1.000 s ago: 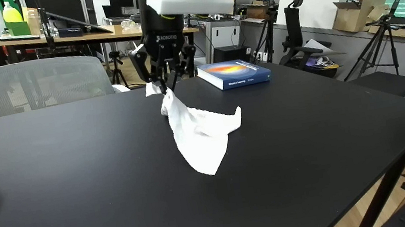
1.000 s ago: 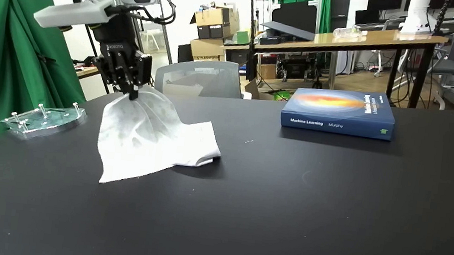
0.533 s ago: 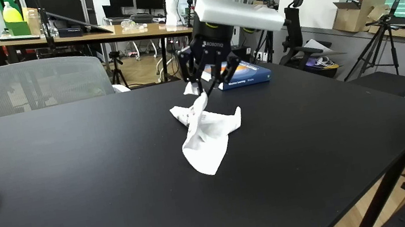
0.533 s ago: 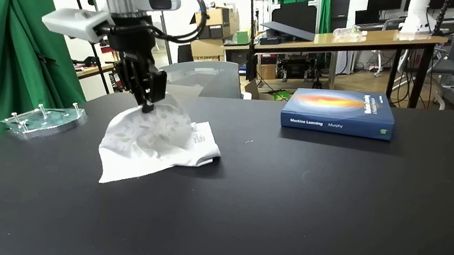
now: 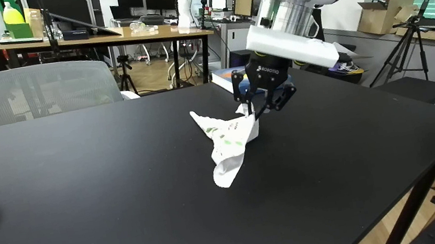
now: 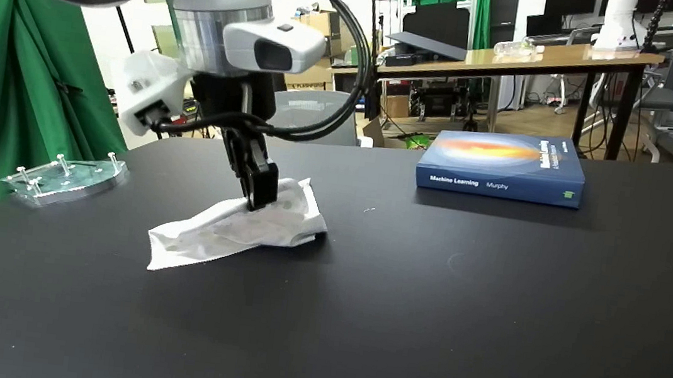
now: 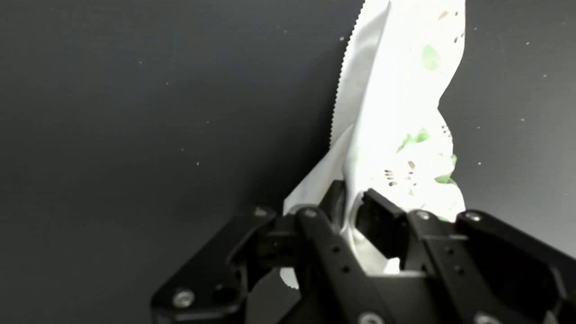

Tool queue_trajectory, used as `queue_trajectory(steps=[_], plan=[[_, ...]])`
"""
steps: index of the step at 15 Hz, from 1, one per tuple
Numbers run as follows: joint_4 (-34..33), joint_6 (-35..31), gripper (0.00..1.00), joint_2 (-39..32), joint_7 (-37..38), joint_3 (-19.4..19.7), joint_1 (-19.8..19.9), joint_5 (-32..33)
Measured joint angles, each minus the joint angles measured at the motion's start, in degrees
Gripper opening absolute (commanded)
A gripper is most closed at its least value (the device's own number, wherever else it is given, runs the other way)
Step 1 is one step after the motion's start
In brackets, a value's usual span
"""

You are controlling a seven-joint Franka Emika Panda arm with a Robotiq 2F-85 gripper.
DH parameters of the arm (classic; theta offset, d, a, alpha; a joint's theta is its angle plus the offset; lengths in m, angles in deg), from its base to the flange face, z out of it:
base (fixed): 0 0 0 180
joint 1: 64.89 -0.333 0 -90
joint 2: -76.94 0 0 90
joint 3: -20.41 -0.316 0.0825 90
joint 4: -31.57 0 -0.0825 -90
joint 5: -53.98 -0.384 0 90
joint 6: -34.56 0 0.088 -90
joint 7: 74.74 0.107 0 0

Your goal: Fold the white cloth

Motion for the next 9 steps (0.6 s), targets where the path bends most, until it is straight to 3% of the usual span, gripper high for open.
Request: queue_trajectory(steps=[3, 4, 6, 9], plan=[[0.00, -0.71, 0.06, -1.84, -0.85, -0.03, 1.07, -2.93], [0.00, -0.77, 0.37, -2.27, -0.94, -0.03, 1.27, -3.36], [-0.02, -0.78, 0.44, -2.95, -0.94, -0.03, 1.45, -3.43], [-0.02, -0.66, 0.65, -3.23, -0.89, 0.11, 1.38, -3.10]])
